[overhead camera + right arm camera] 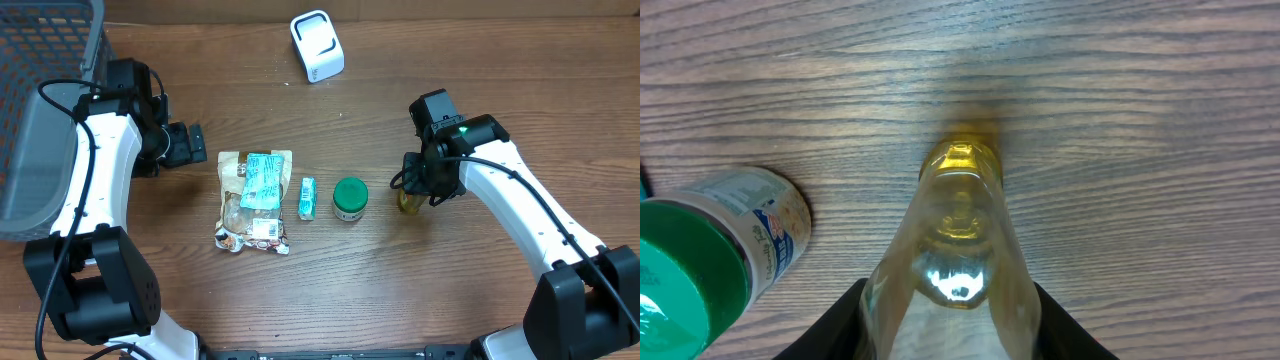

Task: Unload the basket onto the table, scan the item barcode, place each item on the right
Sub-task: 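Lower the right gripper around the Wim bottle neck and close it, then lift the Wim bottle and tilt it sideways with the right gripper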

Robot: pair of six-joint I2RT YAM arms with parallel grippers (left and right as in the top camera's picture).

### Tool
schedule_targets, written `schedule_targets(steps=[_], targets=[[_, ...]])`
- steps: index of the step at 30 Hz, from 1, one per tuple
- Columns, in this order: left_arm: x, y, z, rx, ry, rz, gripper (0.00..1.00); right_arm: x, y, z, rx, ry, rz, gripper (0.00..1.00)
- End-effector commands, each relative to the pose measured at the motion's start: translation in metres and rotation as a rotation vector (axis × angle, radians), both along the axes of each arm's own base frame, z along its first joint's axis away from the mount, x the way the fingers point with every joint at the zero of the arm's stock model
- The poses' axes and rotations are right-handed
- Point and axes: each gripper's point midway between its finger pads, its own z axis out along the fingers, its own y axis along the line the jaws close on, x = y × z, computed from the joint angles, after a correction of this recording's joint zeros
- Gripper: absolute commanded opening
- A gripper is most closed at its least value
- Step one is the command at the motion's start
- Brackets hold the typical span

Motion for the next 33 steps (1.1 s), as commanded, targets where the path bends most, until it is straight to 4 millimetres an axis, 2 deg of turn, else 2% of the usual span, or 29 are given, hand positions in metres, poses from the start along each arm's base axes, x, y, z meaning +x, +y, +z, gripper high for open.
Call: schedule_targets(steps=[1,6,12,18,20,27,33], targets=[[0.006,0.003,0.002,-0.005,-0.010,0.000,1.00,-0.001,0.003,0.001,0.019,0.004,-0.016,0.29],[0.006,0.003,0.002,-0.005,-0.010,0.000,1.00,0.002,0.014,0.030,0.120,-0.020,0.033,0.29],[0.006,0.003,0.002,-0.005,-0.010,0.000,1.00,-0.002,0.030,0.085,0.378,-0.111,0.108,0.29],[0.006,0.003,0.002,-0.005,-0.010,0.000,1.00,-0.035,0.064,0.152,0.783,-0.187,0.340,0.29],[0.006,0.003,0.002,-0.005,-0.010,0.000,1.00,-0.047,0.072,0.169,0.882,-0.201,0.405,0.29],[0.006,0.003,0.002,-0.005,-0.010,0.000,1.00,-0.080,0.089,0.199,1.099,-0.198,0.553,0.25],[0.006,0.003,0.002,-0.005,-0.010,0.000,1.00,-0.084,0.090,0.203,1.132,-0.189,0.558,0.25]])
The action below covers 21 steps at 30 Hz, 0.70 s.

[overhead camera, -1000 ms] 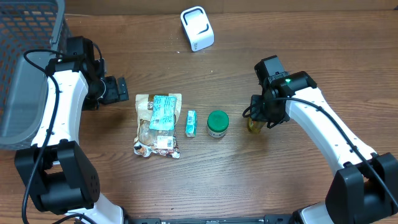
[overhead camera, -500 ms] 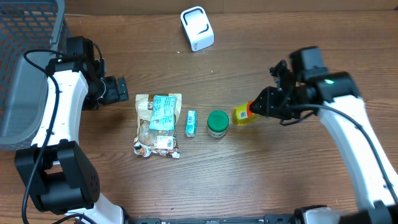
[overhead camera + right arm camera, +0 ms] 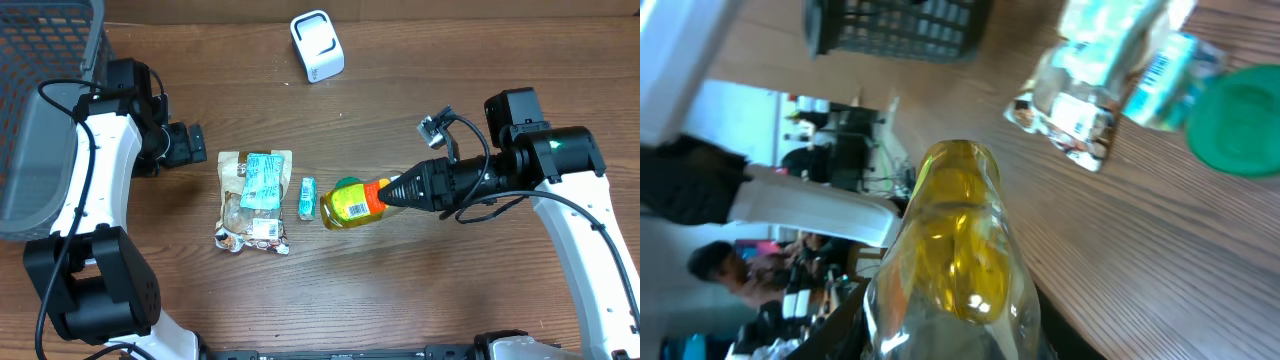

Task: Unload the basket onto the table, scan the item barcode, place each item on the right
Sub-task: 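Lift the Wim bottle and tilt it sideways with the right gripper, then carry the Wim bottle to the white scanner and hold it there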

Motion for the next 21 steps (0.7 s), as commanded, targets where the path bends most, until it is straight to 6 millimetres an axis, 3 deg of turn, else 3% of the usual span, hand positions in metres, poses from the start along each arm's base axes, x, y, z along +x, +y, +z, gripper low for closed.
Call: schedule_targets(steps=[1,21], targets=[[0.006,0.003,0.002,-0.005,-0.010,0.000,1.00,-0.004,0.006,0.028,0.108,-0.082,0.038,0.25],[0.006,0.003,0.002,-0.005,-0.010,0.000,1.00,-0.009,0.009,0.040,0.179,-0.057,0.049,0.24]])
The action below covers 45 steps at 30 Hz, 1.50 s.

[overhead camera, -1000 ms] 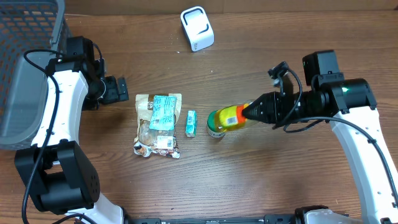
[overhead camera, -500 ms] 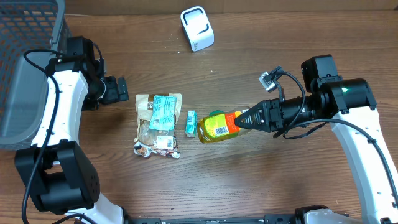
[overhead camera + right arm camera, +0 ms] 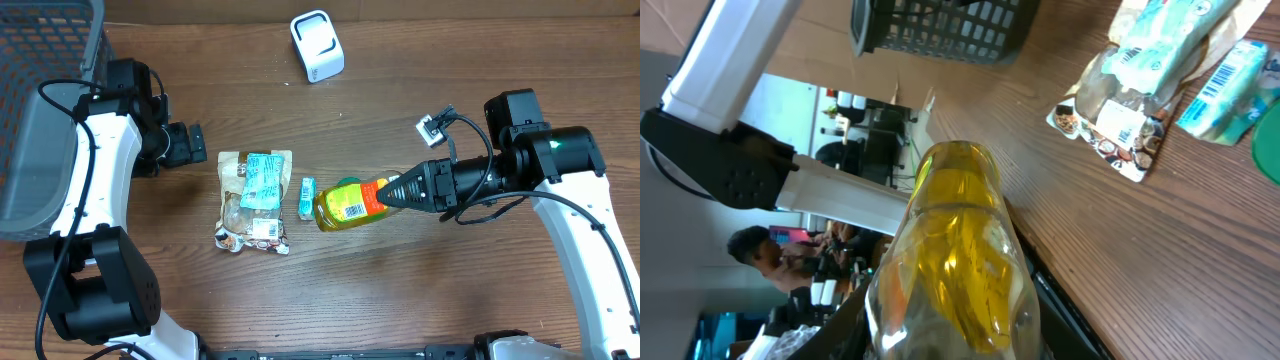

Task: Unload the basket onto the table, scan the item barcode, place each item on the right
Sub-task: 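Carry the Wim bottle to the white scanner and hold it there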

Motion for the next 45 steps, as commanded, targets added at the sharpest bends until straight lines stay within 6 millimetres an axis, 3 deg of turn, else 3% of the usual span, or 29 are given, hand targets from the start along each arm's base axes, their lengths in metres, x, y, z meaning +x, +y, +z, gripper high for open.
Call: schedule_targets(steps=[1,13,17,19,21,27,32,36,39,45], targets=[[0.006,0.003,0.002,-0.005,-0.010,0.000,1.00,-0.003,0.004,0.027,0.096,-0.051,0.018,0.24],[0.006,0.003,0.002,-0.005,-0.010,0.000,1.00,0.001,0.003,0.024,0.078,-0.081,0.015,0.24],[0.006,0.003,0.002,-0.005,-0.010,0.000,1.00,0.009,-0.001,0.009,-0.014,-0.121,-0.003,0.22],[0.006,0.003,0.002,-0.005,-0.010,0.000,1.00,0.017,-0.007,-0.003,-0.099,-0.156,-0.023,0.11],[0.006,0.003,0.002,-0.005,-0.010,0.000,1.00,0.023,-0.013,-0.014,-0.169,-0.173,-0.039,0.06],[0.006,0.003,0.002,-0.005,-0.010,0.000,1.00,0.034,-0.028,-0.039,-0.324,-0.169,-0.080,0.04],[0.006,0.003,0.002,-0.005,-0.010,0.000,1.00,0.055,-0.060,-0.071,-0.568,-0.052,-0.263,0.04],[0.006,0.003,0.002,-0.005,-0.010,0.000,1.00,0.077,-0.108,-0.093,-0.840,0.001,-0.504,0.06],[0.006,0.003,0.002,-0.005,-0.010,0.000,1.00,0.089,-0.145,-0.096,-1.004,0.017,-0.706,0.04],[0.006,0.003,0.002,-0.005,-0.010,0.000,0.99,0.101,-0.153,-0.092,-1.030,-0.038,-0.752,0.04]])
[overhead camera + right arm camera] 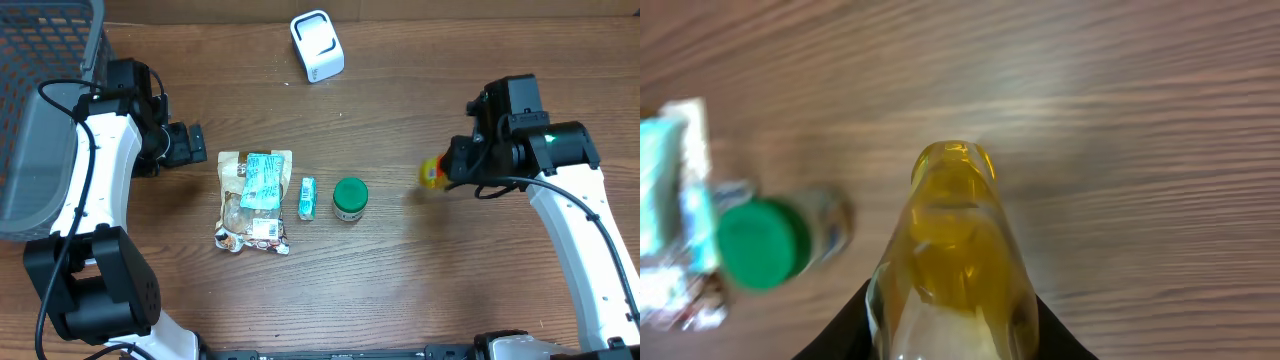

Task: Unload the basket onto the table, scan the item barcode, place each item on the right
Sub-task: 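Carry the Wim bottle to the white scanner and hold it there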

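Observation:
A clear bottle of yellow liquid (pixel 953 240) is held in my right gripper (pixel 953 325), whose dark fingers (pixel 845 330) are shut on its sides. Overhead, the bottle (pixel 431 173) shows as a blurred yellow patch at the tip of the right gripper (pixel 452 166), right of the middle of the table. It points down at the wood. The white scanner (pixel 317 45) stands at the far edge. My left gripper (pixel 192 145) rests at the left, beside the snack bag, with nothing seen in it.
A green-lidded jar (pixel 349 198), a small teal packet (pixel 307 197) and a snack bag (pixel 255 200) lie in a row mid-table. The jar (pixel 762 243) lies left of the bottle in the wrist view. A dark mesh basket (pixel 45 50) sits at the far left.
The right arm has drawn back to the right. The bottle was lying level over the green-lidded jar; now it points down at the table, well right of the jar. The left arm is unmoved.
My right gripper was shut on the bottle standing on the table right of the jar. Then the bottle was in the air, level, label up, over the jar, then slightly further left. Now it is back at the right, pointing down.

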Robot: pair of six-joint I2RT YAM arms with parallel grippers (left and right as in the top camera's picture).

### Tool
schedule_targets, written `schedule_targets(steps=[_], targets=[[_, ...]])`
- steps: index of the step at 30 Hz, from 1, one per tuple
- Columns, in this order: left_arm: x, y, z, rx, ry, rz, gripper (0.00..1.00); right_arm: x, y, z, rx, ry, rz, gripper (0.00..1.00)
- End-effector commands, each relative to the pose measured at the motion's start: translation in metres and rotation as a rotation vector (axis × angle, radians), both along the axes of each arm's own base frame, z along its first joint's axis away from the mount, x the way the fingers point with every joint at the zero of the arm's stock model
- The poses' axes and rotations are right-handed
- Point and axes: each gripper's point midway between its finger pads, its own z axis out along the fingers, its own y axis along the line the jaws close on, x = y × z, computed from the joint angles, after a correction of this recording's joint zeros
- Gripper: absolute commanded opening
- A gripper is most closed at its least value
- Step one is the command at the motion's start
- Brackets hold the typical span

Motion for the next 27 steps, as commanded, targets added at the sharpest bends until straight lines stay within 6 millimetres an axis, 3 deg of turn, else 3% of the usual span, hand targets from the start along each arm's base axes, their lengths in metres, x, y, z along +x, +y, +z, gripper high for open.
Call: schedule_targets(steps=[1,7,11,15,21,25,27], targets=[[0.006,0.003,0.002,-0.005,-0.010,0.000,1.00,0.011,-0.016,0.011,-0.065,-0.056,-0.086,0.04],[0.006,0.003,0.002,-0.005,-0.010,0.000,1.00,0.020,-0.015,0.015,-0.061,-0.096,-0.080,0.04],[0.006,0.003,0.002,-0.005,-0.010,0.000,1.00,0.032,-0.014,0.033,-0.075,-0.163,-0.036,0.03],[0.006,0.003,0.002,-0.005,-0.010,0.000,1.00,0.045,-0.003,0.072,-0.038,-0.268,0.026,0.03],[0.006,0.003,0.002,-0.005,-0.010,0.000,1.00,0.068,0.024,0.151,-0.001,-0.498,0.143,0.04],[0.006,0.003,0.002,-0.005,-0.010,0.000,1.00,0.084,0.057,0.185,-0.042,-0.656,0.285,0.03],[0.006,0.003,0.002,-0.005,-0.010,0.000,1.00,0.092,0.074,0.192,-0.095,-0.719,0.351,0.03]])
